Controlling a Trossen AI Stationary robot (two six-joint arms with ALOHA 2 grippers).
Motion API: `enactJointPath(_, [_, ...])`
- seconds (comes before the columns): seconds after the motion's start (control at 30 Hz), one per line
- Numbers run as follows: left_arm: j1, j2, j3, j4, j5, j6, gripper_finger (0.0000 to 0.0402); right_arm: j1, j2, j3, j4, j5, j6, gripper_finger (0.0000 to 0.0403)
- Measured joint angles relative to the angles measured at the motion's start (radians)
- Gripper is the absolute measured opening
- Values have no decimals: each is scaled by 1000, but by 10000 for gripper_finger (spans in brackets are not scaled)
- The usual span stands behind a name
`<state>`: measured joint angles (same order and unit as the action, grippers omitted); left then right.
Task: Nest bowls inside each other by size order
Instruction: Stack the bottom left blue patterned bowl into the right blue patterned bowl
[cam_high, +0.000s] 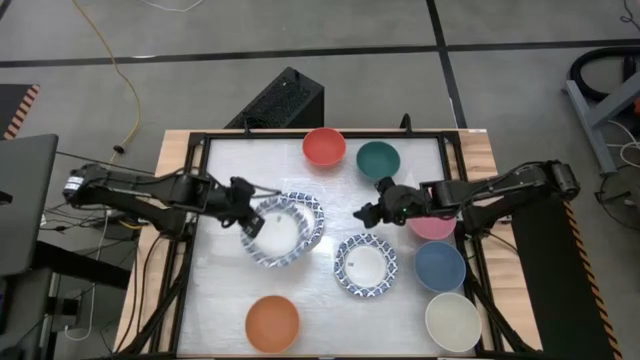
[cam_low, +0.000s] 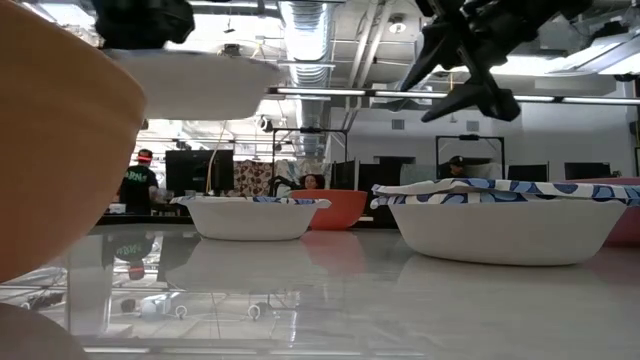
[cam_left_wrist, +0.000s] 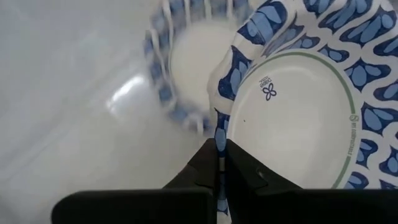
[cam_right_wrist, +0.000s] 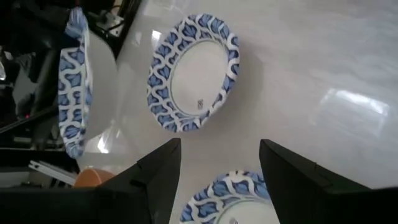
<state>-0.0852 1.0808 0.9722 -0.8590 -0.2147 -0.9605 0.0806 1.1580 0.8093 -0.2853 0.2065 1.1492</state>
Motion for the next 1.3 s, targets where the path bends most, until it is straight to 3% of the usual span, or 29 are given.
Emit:
enactJointPath(0.33, [140,1,0,191,-91,77,0,-24,0,0,126,34,-40,240])
enactJointPath(0.77, [208,47,0,351,-141,70,0,-56,10,0,352,149,-247,240])
enactJointPath(1.3, [207,214,-1,550,-116,78,0,-65,9,0,315,167,-268,240])
